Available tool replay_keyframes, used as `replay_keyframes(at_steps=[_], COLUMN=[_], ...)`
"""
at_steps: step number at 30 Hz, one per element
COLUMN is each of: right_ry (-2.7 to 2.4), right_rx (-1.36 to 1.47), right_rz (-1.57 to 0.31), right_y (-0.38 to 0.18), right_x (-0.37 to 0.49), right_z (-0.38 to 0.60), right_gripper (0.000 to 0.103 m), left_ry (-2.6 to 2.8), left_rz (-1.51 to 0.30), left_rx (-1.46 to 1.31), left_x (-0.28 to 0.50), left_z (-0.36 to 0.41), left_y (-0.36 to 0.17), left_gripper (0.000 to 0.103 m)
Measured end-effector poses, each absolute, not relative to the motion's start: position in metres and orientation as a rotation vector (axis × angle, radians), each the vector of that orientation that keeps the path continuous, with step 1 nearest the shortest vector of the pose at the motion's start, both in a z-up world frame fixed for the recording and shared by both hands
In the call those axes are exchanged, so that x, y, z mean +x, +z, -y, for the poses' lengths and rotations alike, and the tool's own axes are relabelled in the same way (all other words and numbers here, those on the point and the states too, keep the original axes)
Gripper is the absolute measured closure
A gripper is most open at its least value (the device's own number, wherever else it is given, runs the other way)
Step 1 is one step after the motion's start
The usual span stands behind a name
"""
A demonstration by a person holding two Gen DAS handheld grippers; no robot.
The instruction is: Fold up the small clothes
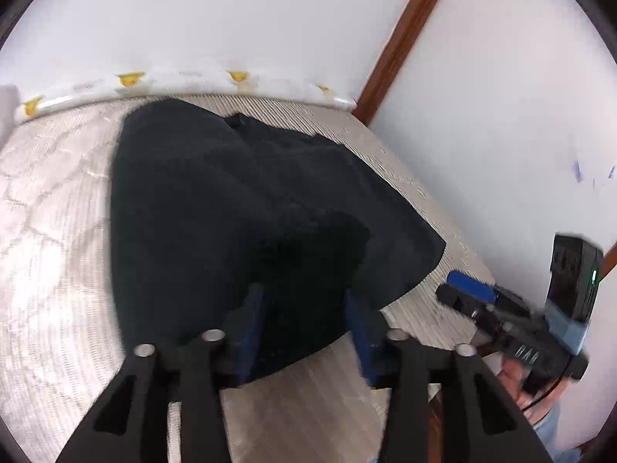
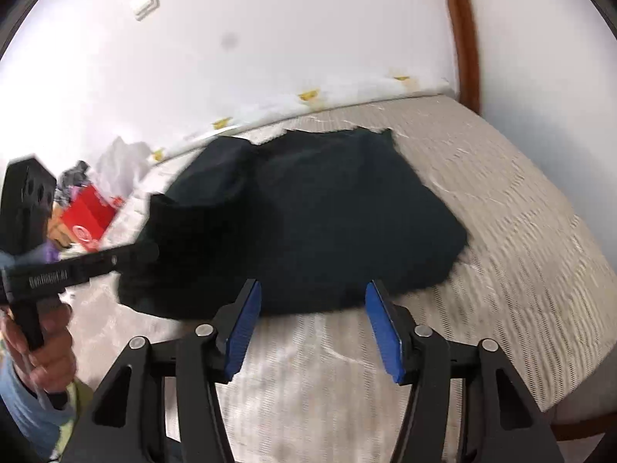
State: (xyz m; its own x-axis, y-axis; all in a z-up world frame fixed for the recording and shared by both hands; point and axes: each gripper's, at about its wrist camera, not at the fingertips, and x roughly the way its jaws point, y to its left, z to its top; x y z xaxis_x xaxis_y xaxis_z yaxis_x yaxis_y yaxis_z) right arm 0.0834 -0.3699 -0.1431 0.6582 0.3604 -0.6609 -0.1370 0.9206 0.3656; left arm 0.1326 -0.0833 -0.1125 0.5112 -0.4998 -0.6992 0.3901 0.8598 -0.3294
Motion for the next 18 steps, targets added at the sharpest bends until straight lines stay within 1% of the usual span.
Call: replay_keyframes(at_steps=[1, 2, 5, 6, 9, 15, 16, 18], right_ry=[0.322, 0.347, 0.4, 0.415, 0.443, 0.425, 0.424, 0.444], right_rx=[0.312, 0.322, 0.352, 0.36, 0.385, 0.49, 0.515, 0.578], right_rz=[-0.799, -0.793, -0.792, -0.801, -0.835, -0.891, -0.902, -0.928], right_y=[-0.137, -0.134, -0.13, -0.132, -0.141, -0.172, -0.177, -0.188], right_x=[0.086, 0.087, 0.095, 0.099, 0.107, 0.143, 0.15, 0.167], right_z=[0.362, 0.356, 0.339, 0.331, 0.315, 0.291, 0.288, 0.282], right_gripper=[0.042, 0.039, 0.033, 0.032, 0.032, 0.032, 0.034, 0.044], left_ry=[-0.517, -0.486, -0.399, -0.392, -0.387, -0.402, -0.407, -0.414], left_rz=[-0.868, -0.853, -0.854, -0.863, -0.918, -0.946, -0.946, -0.925], left_rx=[-0.124, -0.105, -0.054, -0.052, -0.092, -0.151, -0.158, -0.163], left_x=[0.129, 0.124, 0.117, 0.116, 0.111, 0.116, 0.118, 0.121], left_z=[0.075, 0.064, 0.038, 0.033, 0.014, 0.001, 0.002, 0.004], left_y=[-0.111, -0.112, -0.123, -0.128, -0.152, -0.18, -0.18, -0.181], left_gripper=[0.047, 0.044, 0.04, 0.039, 0.038, 0.038, 0.038, 0.038])
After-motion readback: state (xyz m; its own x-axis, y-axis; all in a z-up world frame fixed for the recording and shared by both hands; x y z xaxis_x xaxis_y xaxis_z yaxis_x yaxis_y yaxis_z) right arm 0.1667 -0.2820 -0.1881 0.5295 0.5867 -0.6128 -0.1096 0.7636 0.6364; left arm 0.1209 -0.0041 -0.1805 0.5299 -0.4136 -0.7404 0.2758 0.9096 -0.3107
